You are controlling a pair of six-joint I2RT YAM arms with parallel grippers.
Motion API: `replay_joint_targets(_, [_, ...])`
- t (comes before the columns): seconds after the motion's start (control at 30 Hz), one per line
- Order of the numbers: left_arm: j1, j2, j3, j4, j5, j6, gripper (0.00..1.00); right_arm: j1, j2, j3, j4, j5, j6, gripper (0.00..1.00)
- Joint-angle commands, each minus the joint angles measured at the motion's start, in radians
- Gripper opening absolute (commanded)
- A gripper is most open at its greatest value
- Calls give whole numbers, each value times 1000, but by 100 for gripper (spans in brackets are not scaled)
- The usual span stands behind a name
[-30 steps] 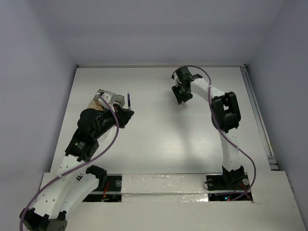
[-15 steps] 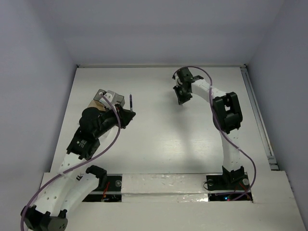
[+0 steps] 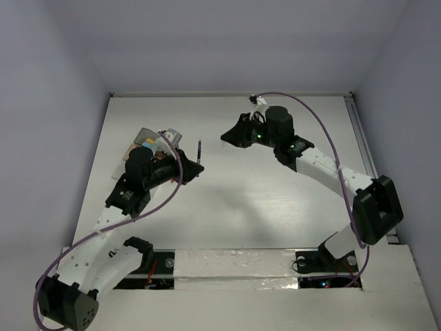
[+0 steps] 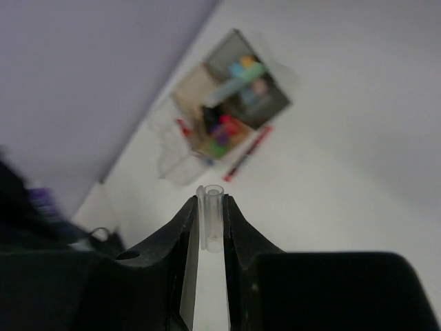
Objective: Sort the stationery into containers
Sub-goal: Close the pen cap on the pen.
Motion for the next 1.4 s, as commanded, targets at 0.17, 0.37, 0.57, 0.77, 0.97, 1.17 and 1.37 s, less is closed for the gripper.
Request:
replay_joint_targets(0.17, [6, 27, -19, 98, 144, -20, 0, 75, -129, -65, 340, 69, 201, 0])
replay_joint_targets(0.37, [6, 41, -21, 118, 184, -26, 0, 93, -143, -63, 376, 77, 198, 0])
replay_joint_targets(0.57, [6, 56, -24, 132, 224, -34, 0, 115, -132, -102, 495, 62, 229, 0])
replay_joint_targets(0.77, [6, 57, -24, 130, 216, -35, 0, 126, -128, -102, 531, 57, 226, 0])
replay_joint_targets(0.97, [6, 60, -22, 130, 215, -34, 0, 144, -114, -94, 532, 48, 219, 0])
replay_joint_targets(1.17, [6, 54, -21, 130, 207, -34, 0, 155, -97, -83, 526, 43, 210, 0])
replay_joint_targets(1.37, [6, 50, -21, 129, 201, -34, 0, 173, -88, -82, 521, 43, 204, 0])
